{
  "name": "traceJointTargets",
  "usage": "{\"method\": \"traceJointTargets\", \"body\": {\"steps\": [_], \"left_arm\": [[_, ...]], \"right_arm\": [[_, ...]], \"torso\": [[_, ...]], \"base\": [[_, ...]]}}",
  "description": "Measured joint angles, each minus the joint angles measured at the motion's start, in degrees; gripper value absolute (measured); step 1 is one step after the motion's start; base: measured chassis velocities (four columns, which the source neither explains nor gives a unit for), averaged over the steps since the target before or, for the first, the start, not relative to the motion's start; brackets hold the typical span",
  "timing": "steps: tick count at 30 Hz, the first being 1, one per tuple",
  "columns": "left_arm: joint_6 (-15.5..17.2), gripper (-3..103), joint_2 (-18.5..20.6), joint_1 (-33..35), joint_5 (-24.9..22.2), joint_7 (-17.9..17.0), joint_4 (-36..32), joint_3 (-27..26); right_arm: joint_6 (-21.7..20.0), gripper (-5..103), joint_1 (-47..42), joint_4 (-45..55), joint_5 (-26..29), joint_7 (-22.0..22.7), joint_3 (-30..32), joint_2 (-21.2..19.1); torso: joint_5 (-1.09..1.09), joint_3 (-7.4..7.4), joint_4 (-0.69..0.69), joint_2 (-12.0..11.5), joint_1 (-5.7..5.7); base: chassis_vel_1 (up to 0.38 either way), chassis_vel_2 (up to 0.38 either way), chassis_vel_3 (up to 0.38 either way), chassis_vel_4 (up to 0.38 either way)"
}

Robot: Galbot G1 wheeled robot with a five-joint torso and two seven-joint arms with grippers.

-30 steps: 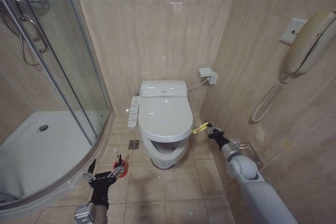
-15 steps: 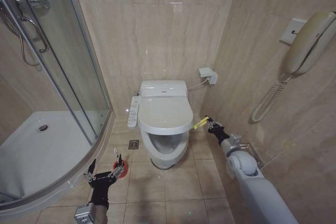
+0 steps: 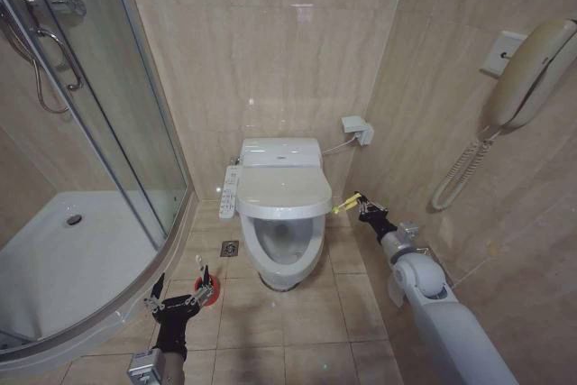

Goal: Open the toilet lid, clean the toilet bowl with a toilet brush, close the toilet lid, and flush.

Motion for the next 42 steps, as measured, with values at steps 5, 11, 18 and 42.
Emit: {"method": "traceJointTargets", "body": {"steps": [5,11,18,42], "left_arm": [[0.00,100,0.00,0.00,0.00,0.00,0.00,0.00],[0.00,100,0.00,0.00,0.00,0.00,0.00,0.00],[0.00,100,0.00,0.00,0.00,0.00,0.00,0.00],[0.00,100,0.00,-0.01,0.00,0.01,0.00,0.00]], "right_arm": [[-1.50,1,-0.19,1.59,2.61,0.28,0.01,-1.65],[-2.61,1,0.37,2.46,4.91,0.91,-0.30,-3.80],[-3.97,1,0.46,3.96,7.26,1.78,-0.87,-4.32],[-1.50,1,-0.76,3.51,7.09,-1.29,-0.25,-3.53]], "torso": [[0.00,0.00,0.00,0.00,0.00],[0.00,0.00,0.01,0.00,0.00],[-0.02,0.00,0.00,0.00,0.00],[-0.01,0.00,-0.02,0.01,0.01]], "base": [[0.000,0.000,0.000,0.000],[0.000,0.000,0.000,0.000],[0.000,0.000,0.000,0.000],[-0.068,0.079,0.068,-0.086]]}}
